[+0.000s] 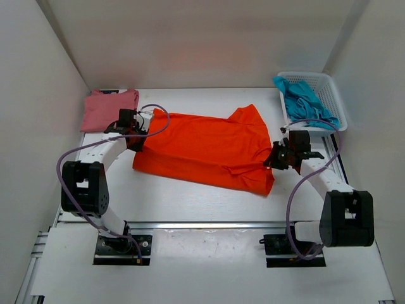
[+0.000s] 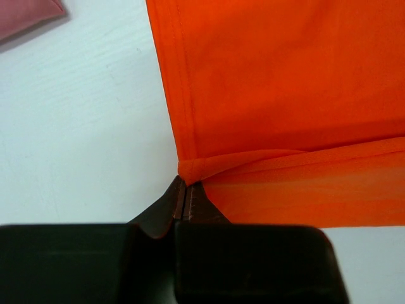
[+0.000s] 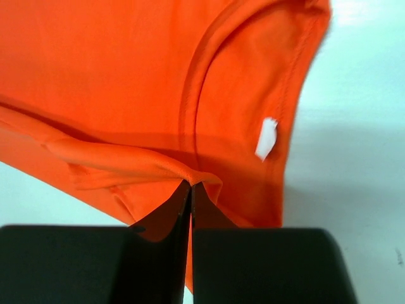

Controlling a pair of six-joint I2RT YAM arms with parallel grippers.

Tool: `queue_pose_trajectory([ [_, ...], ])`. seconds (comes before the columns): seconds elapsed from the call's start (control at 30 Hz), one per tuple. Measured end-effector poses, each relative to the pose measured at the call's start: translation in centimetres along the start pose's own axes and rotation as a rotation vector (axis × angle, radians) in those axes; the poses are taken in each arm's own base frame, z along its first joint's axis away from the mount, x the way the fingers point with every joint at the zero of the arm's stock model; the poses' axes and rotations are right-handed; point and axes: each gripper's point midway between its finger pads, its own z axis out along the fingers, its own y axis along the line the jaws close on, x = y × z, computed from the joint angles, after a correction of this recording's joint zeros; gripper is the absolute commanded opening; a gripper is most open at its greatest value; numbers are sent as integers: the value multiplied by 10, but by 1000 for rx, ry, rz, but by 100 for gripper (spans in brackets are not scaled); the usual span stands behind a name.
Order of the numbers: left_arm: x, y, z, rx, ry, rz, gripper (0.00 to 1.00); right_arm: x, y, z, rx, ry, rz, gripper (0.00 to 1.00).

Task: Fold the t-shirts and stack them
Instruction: Fold the flattened tshirt in 1/3 of the way

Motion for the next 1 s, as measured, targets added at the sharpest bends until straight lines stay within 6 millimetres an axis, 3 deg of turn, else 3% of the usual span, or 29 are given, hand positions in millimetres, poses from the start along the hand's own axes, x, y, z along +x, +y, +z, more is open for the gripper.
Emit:
queue_pose_trajectory([
  [0.27,-1,1,10,-2,9,-14,0,-22,1,14,-15,11,-61,0],
  [0.57,-7,5,24,-16,10,-20,0,-32,-9,28,21,39,-90,0],
  [0.63,-6,6,27,-20,16,-20,1,-36,-13,30,31,36,-81,5],
  [0.7,-6,6,29,-23,20,-20,6,-37,-17,32,38,37,-70,28],
  [0.8,-4,8,31,-36,29,-22,30,-38,-19,35,44,45,-56,41],
  [0.9,-5,14,35,-60,48,-27,54,-45,-20,33,54,41,-34,43],
  [1.0,-9,24,36,-99,66,-35,68,-56,-21,24,69,5,4,45],
])
